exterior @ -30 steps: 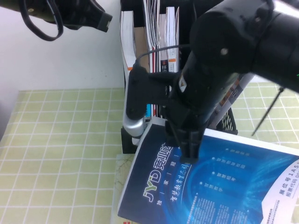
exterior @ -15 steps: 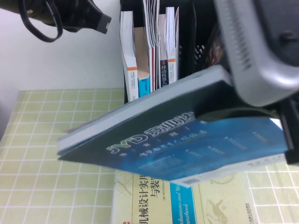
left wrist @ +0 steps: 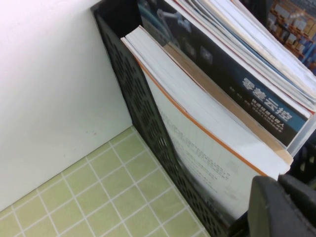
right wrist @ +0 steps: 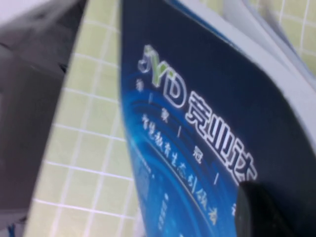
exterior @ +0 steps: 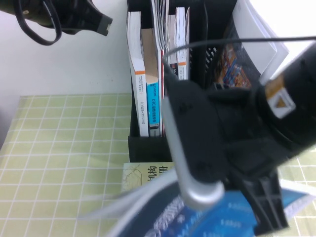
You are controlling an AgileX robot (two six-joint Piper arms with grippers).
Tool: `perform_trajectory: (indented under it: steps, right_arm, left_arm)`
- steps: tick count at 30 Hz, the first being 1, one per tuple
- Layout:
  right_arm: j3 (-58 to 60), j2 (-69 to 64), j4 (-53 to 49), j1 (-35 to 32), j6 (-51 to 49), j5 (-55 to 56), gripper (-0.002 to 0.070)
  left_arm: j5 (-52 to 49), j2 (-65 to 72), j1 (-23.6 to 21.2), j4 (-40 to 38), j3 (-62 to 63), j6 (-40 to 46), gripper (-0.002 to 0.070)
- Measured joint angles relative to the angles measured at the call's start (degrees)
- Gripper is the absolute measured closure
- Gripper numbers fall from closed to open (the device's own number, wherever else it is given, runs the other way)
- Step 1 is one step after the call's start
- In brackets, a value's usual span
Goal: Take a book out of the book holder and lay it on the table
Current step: Place the picked book on the book
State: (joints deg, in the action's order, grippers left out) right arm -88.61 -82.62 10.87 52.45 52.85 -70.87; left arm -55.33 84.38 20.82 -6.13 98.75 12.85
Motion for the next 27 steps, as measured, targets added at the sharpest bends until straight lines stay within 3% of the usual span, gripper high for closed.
perform_trajectory:
  steps: [13,23,27]
  right_arm:
    - [-5.7,5.2,-0.2,0.0,-3.5,0.0,0.0548]
    - [0.5,8.8,2.7,0.0,-4.4,0.0,0.0548]
    - [0.9,8.6,-1.4,0.0,-5.5,0.0,0.0548]
  left_arm:
    - [-1.4,-0.1,0.0,0.2,0.0,-1.1,0.0677]
    - [-4.9,-3.1,0.0,-0.2,0.0,-2.7,0.0677]
    - [-5.0,-4.9,0.0,-0.2,0.0,-2.8,0.0677]
